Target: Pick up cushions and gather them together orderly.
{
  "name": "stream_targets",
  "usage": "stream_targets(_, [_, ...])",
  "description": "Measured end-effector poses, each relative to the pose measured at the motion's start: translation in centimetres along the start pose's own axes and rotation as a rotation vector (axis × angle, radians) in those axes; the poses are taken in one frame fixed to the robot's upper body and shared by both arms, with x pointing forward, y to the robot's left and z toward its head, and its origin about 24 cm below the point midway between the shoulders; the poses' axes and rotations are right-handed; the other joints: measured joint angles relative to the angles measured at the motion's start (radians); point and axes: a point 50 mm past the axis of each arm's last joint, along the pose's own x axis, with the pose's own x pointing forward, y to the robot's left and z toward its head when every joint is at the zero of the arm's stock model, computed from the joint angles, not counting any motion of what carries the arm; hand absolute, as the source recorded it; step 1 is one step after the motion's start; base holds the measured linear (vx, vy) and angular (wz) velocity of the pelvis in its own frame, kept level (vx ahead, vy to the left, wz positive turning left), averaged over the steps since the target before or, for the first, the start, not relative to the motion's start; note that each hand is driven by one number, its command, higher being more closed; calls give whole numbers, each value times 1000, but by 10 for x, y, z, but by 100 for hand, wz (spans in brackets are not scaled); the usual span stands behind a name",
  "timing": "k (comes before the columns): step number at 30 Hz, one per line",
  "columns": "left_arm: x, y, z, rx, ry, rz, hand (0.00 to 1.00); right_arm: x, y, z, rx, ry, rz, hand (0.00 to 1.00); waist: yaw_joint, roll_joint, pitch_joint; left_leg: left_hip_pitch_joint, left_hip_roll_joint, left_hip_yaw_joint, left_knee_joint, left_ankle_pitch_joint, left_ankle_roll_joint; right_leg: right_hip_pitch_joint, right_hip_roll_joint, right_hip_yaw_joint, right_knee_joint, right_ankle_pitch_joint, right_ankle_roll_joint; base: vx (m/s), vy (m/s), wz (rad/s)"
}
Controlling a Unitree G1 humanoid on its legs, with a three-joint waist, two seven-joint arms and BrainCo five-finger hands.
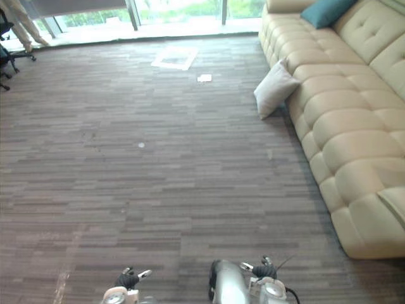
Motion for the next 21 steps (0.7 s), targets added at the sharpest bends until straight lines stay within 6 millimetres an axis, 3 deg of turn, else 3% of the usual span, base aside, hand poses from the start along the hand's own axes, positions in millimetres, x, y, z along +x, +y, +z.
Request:
stream_targets(1, [0,0,1,0,-3,1,0,0,0,-1,0,5,1,0,1,-2,-1,-7,-6,6,-16,-5,6,9,0,3,-9,0,1,476,-54,-41])
stream_targets(2, [0,-1,6,-17,-31,0,0,-1,4,-5,5,20,7,0,31,-7,-4,-72,-68,24,-230,-14,33,68,-1,47,-64,-8,11,468,13,-71])
stream_targets(3, [-1,-3,9,-25,-49,-4,0,-1,8,-6,11,25,14,0,45,-5,-4,-111,-109,1,-385,7,29,94,-3,75,-85,-17,14,410,64,-88])
stream_targets(5, [-1,-3,10,-41,-57,-2,0,-1,9,-5,13,20,16,0,50,2,-3,-149,-163,-65,-659,101,-16,143,-1,108,-131,-24,18,514,188,-79])
stream_targets(6, [-1,-6,10,-57,-59,-7,0,-1,6,-9,1,33,8,0,56,20,-10,-197,-159,-75,-759,133,-42,188,17,148,-167,-47,42,483,224,-80])
stream_targets(7, [-2,-6,10,-64,-57,-8,0,-2,5,-11,0,41,2,0,58,23,-12,-204,-153,-70,-761,139,-32,201,20,161,-169,-57,47,547,299,-98])
stream_targets(8, [-1,-4,10,-67,-58,-3,0,-3,7,-17,4,61,1,0,74,11,-20,-200,-151,-70,-718,227,3,228,8,204,-168,-92,54,522,275,-78])
stream_targets(9, [-1,0,10,-62,-58,5,0,-4,10,-19,5,67,7,0,84,-3,-41,-199,-169,-56,-685,245,13,237,-18,233,-163,-117,55,646,321,-99])
stream_targets(10, [-1,8,9,-53,-57,24,0,-9,14,-32,2,100,21,0,84,-60,-81,-208,-200,-49,-634,231,36,223,-57,267,-100,-135,58,668,252,-88])
stream_targets(11, [0,12,8,-44,-52,32,0,-10,20,-34,11,103,35,0,81,-85,-98,-203,-228,-38,-601,208,73,147,-90,280,70,-136,92,645,251,-70])
stream_targets(12, [0,15,7,-34,-46,37,0,-10,22,-33,13,95,42,0,76,-99,-100,-181,-241,-22,-599,183,82,99,-111,288,194,-118,125,762,299,-39])
stream_targets(13, [1,19,5,-10,-30,42,0,-9,26,-28,14,80,52,0,58,-113,-90,-114,-277,-12,-607,135,96,1,-155,297,452,-10,240,612,273,-2])
stream_targets(14, [2,19,5,7,-25,44,0,-9,26,-27,14,73,55,0,46,-117,-86,-60,-300,-14,-619,100,104,-46,-185,283,597,58,249,612,204,10])
stream_targets(15, [2,18,4,17,-11,44,0,-8,26,-25,14,64,58,0,43,-115,-77,-5,-311,-17,-631,79,113,-72,-204,255,679,49,223,619,162,7])
stream_targets(16, [1,15,0,28,7,36,0,-7,24,-21,7,48,58,0,42,-99,-70,86,-315,-17,-668,49,113,-116,-222,195,728,17,171,728,163,-3])
stream_targets(17, [1,12,-5,46,22,22,0,-7,22,-16,2,24,58,0,41,-82,-78,146,-315,-17,-717,37,112,-171,-232,123,708,-18,145,580,117,-2])
stream_targets(19, [1,6,-5,70,29,1,0,-5,21,-5,-2,-20,59,0,23,-61,-63,228,-306,-24,-775,34,113,-253,-230,16,594,-67,115,527,51,21])
stream_targets(21, [1,1,-6,77,39,-15,0,-1,16,7,-10,-57,54,0,8,-42,-48,308,-292,-32,-833,33,112,-336,-187,-42,311,-32,118,719,-29,39])
